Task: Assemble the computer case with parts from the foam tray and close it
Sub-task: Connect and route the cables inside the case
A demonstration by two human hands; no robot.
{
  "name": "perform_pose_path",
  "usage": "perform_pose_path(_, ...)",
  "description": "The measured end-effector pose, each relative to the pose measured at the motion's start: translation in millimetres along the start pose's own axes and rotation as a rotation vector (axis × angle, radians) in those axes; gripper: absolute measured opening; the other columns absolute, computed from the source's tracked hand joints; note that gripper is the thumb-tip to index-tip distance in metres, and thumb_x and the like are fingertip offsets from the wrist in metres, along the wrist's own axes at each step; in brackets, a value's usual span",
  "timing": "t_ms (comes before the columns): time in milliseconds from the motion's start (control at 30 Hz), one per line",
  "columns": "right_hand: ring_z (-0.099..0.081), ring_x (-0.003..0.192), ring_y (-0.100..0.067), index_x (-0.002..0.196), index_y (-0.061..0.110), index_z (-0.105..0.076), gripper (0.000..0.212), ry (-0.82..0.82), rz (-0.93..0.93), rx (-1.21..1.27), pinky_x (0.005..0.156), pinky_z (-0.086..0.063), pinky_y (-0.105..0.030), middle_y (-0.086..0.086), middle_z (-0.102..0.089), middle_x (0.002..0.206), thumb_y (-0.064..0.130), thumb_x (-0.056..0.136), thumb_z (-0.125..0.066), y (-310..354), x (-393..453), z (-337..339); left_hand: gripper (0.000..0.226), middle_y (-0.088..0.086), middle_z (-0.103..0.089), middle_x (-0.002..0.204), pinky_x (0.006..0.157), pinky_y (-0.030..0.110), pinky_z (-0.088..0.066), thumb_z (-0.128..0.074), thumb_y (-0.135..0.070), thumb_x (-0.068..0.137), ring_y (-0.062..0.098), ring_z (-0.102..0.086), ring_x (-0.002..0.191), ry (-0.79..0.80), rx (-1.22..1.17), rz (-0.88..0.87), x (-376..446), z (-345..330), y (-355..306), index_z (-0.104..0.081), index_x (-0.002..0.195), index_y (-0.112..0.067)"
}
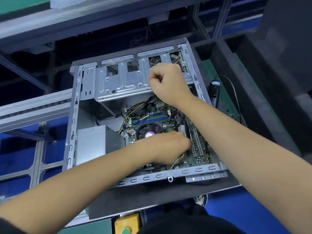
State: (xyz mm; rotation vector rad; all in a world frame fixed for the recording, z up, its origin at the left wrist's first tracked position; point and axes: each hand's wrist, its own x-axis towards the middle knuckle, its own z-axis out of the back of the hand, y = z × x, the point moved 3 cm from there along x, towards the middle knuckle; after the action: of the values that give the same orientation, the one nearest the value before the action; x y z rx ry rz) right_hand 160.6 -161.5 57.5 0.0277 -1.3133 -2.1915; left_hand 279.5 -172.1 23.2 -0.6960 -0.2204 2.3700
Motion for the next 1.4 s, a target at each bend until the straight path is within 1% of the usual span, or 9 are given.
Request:
perform_pose_path(67,-0.044,0.058,-0.007,0.065,-0.003,-0.063,0.016,0.006,-0.005,-0.012,0.06,-0.043,-0.028,-0.001,-0.054,0.063,-0.006,0.076,-0.051,0,0,0,0.007,0.002,-0.034,0.057,0.048,0.03,-0.027,-0.051,-0.001,0.084,0.026,-0.041,0.057,0.02,0.101,-0.004,2,-2,-3,-0.054,0.079,-0.005)
perform_pose_path(133,-0.045,0.059,-0.01,0.066,-0.004,-0.063,0.016,0.003,0.001,-0.02,0.061,-0.046,-0.031,-0.002,-0.054,0.063,-0.006,0.076,-0.051,1,0,2,0.012,0.004,-0.045,0.061,0.051,0.03,-0.03,-0.051,0.001,0.081,0.028,-0.047,0.065,0.011,0.193,-0.079,2,-2,-7,-0.057,0.078,-0.008)
perform_pose_path(200,-0.048,0.062,-0.014,0.066,-0.004,-0.062,0.016,0.004,0.009,-0.032,0.063,-0.049,-0.035,-0.004,-0.055,0.064,-0.006,0.076,-0.05,2,0,2,0.015,0.001,-0.061,0.08,0.072,0.032,-0.038,-0.051,-0.007,0.085,0.024,-0.051,0.091,-0.016,0.352,-0.202,4,-6,-10,-0.063,0.082,-0.014)
perform_pose_path(267,-0.05,0.064,-0.017,0.066,-0.003,-0.061,0.016,0.007,0.017,-0.044,0.063,-0.05,-0.038,-0.004,-0.055,0.065,-0.005,0.076,-0.05,3,0,2,0.015,-0.005,-0.062,0.084,0.081,0.035,-0.029,-0.051,-0.013,0.083,0.02,-0.045,0.1,-0.046,0.447,-0.251,4,-9,-9,-0.063,0.078,-0.019)
perform_pose_path(367,-0.052,0.065,-0.021,0.066,-0.003,-0.061,0.015,0.008,0.025,-0.052,0.062,-0.05,-0.04,-0.004,-0.055,0.066,-0.005,0.076,-0.049,3,-1,2,0.012,-0.003,-0.064,0.079,0.08,0.034,-0.027,-0.052,-0.017,0.076,0.02,-0.048,0.096,-0.008,0.504,-0.253,2,-13,-2,-0.064,0.075,-0.018)
perform_pose_path(533,-0.056,0.068,-0.029,0.067,-0.006,-0.061,0.014,-0.019,0.022,-0.066,0.062,-0.051,-0.041,-0.012,-0.059,0.067,-0.004,0.075,-0.05,1,-1,3,0.019,0.003,-0.066,0.078,0.096,0.031,-0.027,-0.048,-0.023,0.082,0.024,-0.057,0.08,0.06,0.478,-0.098,2,-21,13,-0.066,0.081,-0.015)
perform_pose_path(667,-0.055,0.068,-0.031,0.067,-0.006,-0.06,0.013,-0.018,0.022,-0.08,0.063,-0.051,-0.042,-0.015,-0.059,0.068,-0.003,0.076,-0.05,1,-1,2,0.015,0.008,-0.062,0.069,0.088,0.033,-0.027,-0.05,-0.023,0.081,0.026,-0.055,0.068,0.056,0.365,-0.075,4,-24,10,-0.053,0.067,-0.017)
perform_pose_path(967,-0.057,0.069,-0.031,0.068,-0.004,-0.061,0.015,-0.02,-0.005,-0.077,0.062,-0.05,-0.04,-0.008,-0.056,0.069,-0.002,0.077,-0.049,-2,0,3,0.029,0.003,-0.064,0.075,0.082,0.03,-0.022,-0.048,-0.039,0.086,0.023,-0.057,0.076,0.026,0.435,-0.053,10,-30,16,-0.065,0.081,-0.016)
perform_pose_path(1400,-0.056,0.069,-0.026,0.065,0.011,-0.054,0.017,0.036,-0.007,-0.123,0.064,-0.052,-0.04,-0.001,-0.054,0.068,0.001,0.078,-0.048,-1,3,-2,0.016,0.002,-0.062,0.07,0.07,0.031,-0.01,-0.056,-0.03,0.081,0.021,-0.054,0.068,0.063,0.503,-0.051,8,-31,12,-0.064,0.075,-0.018)
